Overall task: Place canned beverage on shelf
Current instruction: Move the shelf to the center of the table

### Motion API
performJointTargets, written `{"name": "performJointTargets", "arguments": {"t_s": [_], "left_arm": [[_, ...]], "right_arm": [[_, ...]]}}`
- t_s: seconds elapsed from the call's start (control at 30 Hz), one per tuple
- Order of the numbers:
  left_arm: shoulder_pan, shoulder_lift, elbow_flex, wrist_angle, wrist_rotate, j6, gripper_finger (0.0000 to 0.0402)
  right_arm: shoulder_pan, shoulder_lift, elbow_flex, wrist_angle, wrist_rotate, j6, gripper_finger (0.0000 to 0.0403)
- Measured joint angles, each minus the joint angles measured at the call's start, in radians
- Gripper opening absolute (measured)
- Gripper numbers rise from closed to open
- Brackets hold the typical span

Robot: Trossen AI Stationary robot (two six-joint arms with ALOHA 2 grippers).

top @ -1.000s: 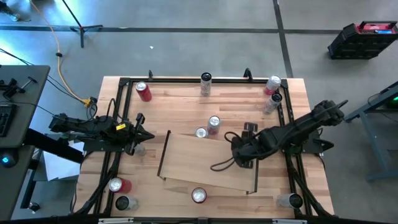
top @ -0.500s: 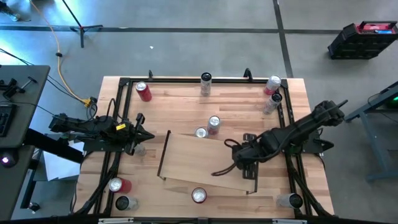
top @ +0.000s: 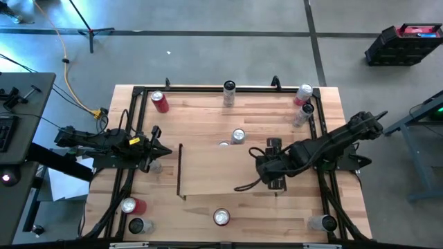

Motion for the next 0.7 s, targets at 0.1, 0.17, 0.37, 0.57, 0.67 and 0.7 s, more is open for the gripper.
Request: {"name": "performJointTargets", "arguments": {"t_s": [0.1, 0.17, 0.37, 0.57, 0.67, 0.7], "left_arm": [[0.000, 0.000, 0.000, 0.000, 0.000, 0.000, 0.0005], [0.000, 0.000, 0.000, 0.000, 0.000, 0.000, 0.0005], [0.000, 0.000, 0.000, 0.000, 0.000, 0.000, 0.0005], [0.000, 0.000, 0.000, 0.000, 0.000, 0.000, 0.0005], [0.000, 0.000, 0.000, 0.000, 0.000, 0.000, 0.0005], [0.000, 0.000, 0.000, 0.000, 0.000, 0.000, 0.0005]], "right_arm": [[0.002, -0.001, 0.030, 0.140, 0.020, -0.048, 0.0197], [0.002, -0.001, 0.030, 0.284, 0.051, -0.074, 0.0197], [-0.039, 0.055, 0.005, 0.439, 0.082, -0.101, 0.0197], [-0.088, 0.129, 0.004, 0.355, 0.065, -0.059, 0.0197], [-0.096, 0.144, 0.004, 0.377, -0.030, -0.033, 0.0197], [-0.095, 0.148, 0.005, 0.381, -0.051, -0.005, 0.0197]]}}
